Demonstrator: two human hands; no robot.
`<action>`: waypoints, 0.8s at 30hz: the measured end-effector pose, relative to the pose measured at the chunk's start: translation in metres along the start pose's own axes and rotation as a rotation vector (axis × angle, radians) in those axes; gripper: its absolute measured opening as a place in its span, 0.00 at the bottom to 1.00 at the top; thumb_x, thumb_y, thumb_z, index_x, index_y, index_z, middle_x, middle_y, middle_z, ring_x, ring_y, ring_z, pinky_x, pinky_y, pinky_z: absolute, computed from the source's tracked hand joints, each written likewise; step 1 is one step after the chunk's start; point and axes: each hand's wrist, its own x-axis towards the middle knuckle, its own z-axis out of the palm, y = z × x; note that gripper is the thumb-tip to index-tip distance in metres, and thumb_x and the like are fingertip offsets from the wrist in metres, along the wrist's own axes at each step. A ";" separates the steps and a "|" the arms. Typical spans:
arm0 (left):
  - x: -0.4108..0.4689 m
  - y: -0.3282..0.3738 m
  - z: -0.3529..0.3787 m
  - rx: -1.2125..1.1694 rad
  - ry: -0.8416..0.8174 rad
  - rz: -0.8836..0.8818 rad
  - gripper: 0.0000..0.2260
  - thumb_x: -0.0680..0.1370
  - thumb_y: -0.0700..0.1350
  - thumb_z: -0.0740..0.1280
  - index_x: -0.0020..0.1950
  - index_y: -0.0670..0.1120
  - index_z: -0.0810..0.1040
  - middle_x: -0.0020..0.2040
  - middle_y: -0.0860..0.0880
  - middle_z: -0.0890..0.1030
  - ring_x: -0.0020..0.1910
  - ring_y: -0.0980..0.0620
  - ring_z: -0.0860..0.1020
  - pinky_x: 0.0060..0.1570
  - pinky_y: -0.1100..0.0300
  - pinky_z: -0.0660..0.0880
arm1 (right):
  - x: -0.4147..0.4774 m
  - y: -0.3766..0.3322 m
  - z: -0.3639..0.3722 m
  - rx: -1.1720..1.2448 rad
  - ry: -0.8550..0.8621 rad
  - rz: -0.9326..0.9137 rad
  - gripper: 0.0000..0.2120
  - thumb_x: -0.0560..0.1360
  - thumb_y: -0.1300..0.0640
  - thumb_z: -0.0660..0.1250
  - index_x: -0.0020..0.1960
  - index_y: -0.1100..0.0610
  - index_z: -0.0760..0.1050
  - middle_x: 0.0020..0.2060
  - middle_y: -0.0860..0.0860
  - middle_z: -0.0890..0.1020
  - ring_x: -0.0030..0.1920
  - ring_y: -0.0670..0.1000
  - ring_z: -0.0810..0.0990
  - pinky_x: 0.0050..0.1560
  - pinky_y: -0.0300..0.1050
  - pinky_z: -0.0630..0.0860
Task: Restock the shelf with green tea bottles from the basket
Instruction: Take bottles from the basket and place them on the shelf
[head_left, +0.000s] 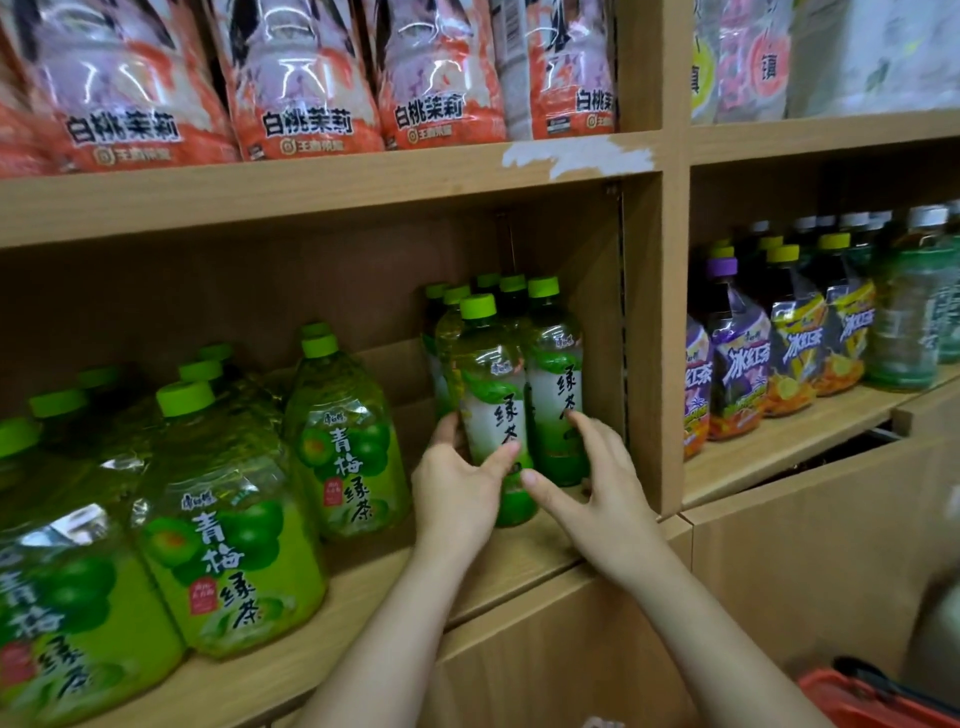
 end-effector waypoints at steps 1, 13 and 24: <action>0.004 -0.003 -0.002 -0.002 0.014 -0.010 0.23 0.69 0.47 0.76 0.62 0.49 0.74 0.51 0.52 0.82 0.50 0.53 0.81 0.53 0.51 0.78 | 0.000 -0.001 0.001 -0.022 -0.013 0.007 0.42 0.68 0.32 0.63 0.75 0.47 0.55 0.74 0.46 0.57 0.74 0.47 0.56 0.72 0.50 0.61; 0.022 -0.011 0.013 -0.092 0.012 -0.064 0.26 0.66 0.43 0.78 0.60 0.48 0.71 0.54 0.49 0.81 0.51 0.51 0.81 0.53 0.49 0.79 | 0.002 -0.002 0.008 -0.174 0.014 -0.007 0.33 0.76 0.39 0.59 0.76 0.48 0.52 0.75 0.47 0.52 0.75 0.50 0.55 0.70 0.52 0.64; 0.016 0.008 0.000 0.161 -0.097 -0.090 0.22 0.68 0.50 0.76 0.58 0.52 0.71 0.55 0.51 0.81 0.52 0.47 0.81 0.52 0.50 0.79 | 0.006 -0.005 0.004 -0.190 -0.041 0.062 0.34 0.76 0.49 0.65 0.76 0.49 0.51 0.76 0.51 0.55 0.74 0.54 0.59 0.71 0.53 0.63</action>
